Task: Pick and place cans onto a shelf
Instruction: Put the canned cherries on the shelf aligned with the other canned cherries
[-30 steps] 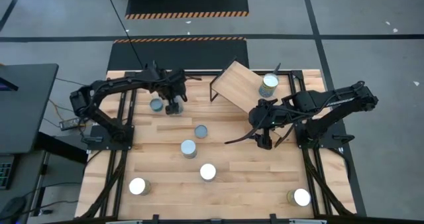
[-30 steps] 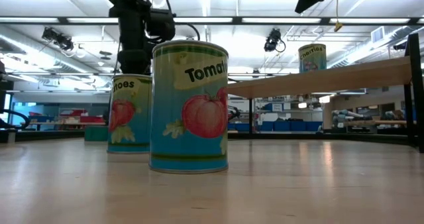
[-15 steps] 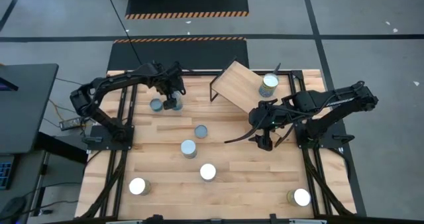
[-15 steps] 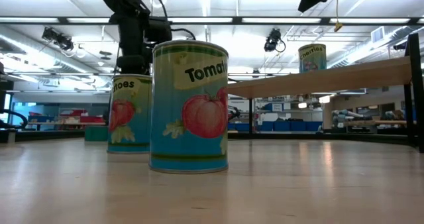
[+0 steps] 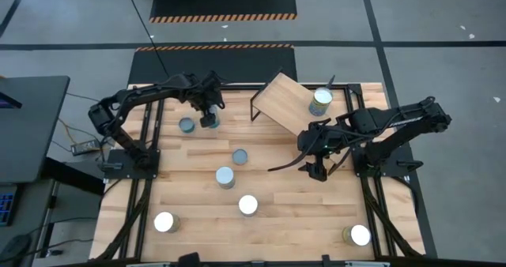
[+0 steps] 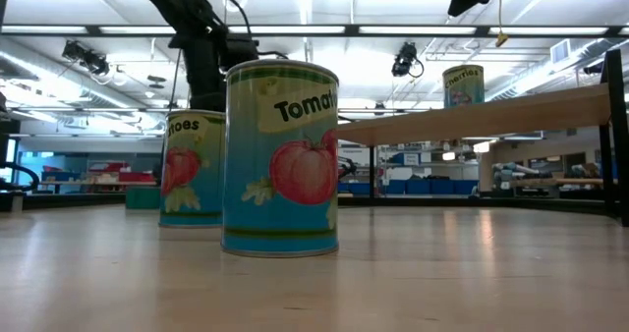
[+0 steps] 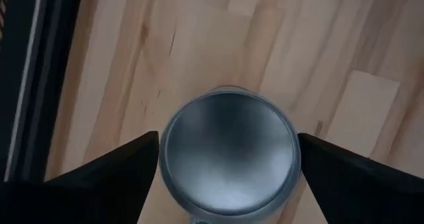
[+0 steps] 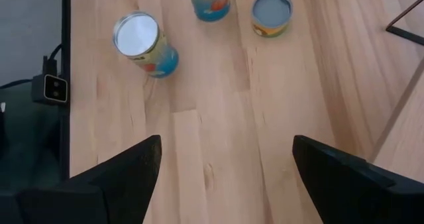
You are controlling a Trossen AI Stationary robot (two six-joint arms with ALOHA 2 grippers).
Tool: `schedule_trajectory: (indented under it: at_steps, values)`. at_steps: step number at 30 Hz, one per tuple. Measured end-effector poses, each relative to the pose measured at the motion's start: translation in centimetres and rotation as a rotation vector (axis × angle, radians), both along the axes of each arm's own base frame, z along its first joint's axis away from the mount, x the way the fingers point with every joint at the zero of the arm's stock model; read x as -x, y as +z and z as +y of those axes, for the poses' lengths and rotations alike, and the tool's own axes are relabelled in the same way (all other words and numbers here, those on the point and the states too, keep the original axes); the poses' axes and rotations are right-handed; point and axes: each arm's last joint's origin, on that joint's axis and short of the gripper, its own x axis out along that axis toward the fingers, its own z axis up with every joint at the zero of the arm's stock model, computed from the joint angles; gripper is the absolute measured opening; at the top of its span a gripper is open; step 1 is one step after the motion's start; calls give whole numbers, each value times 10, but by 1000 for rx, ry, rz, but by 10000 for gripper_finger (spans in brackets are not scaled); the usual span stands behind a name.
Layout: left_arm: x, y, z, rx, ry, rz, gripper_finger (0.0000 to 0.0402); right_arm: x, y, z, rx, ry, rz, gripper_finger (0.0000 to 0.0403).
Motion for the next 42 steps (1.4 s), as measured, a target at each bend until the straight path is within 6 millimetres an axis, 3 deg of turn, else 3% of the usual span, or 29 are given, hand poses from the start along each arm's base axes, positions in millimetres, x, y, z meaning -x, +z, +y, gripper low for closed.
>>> schedule_trajectory:
  at_steps: [6, 12, 18, 22, 26, 30, 35, 38, 42]
  values:
    - [-4, -11, 2, 34, 36, -23, 332, 3, 3, 0, 0, 9, -11, 348]
    - [-2, -7, 0, 37, 157, -43, 328, 11, 9, 2, -4, 23, -43, 348]
    - [-2, 9, -27, 22, 213, -23, 327, 17, 14, 5, 24, 36, -72, 348]
    - [-8, 43, -56, 24, 210, -111, 326, 18, 14, 9, 43, 77, -74, 348]
    - [-21, 92, -88, 8, 189, -264, 326, 19, 13, 11, 104, 117, -83, 348]
    - [-31, 146, -120, -146, 187, -358, 326, 22, 17, 7, 140, 137, -104, 348]
    - [-45, 198, -139, -158, 217, -537, 325, 30, 22, -1, 145, 119, -125, 348]
    - [-53, 219, -145, -158, 191, -608, 325, 39, 26, -5, 154, 113, -129, 348]
    - [-68, 231, -152, -119, 139, -655, 325, 53, 33, -12, 195, 74, -146, 348]
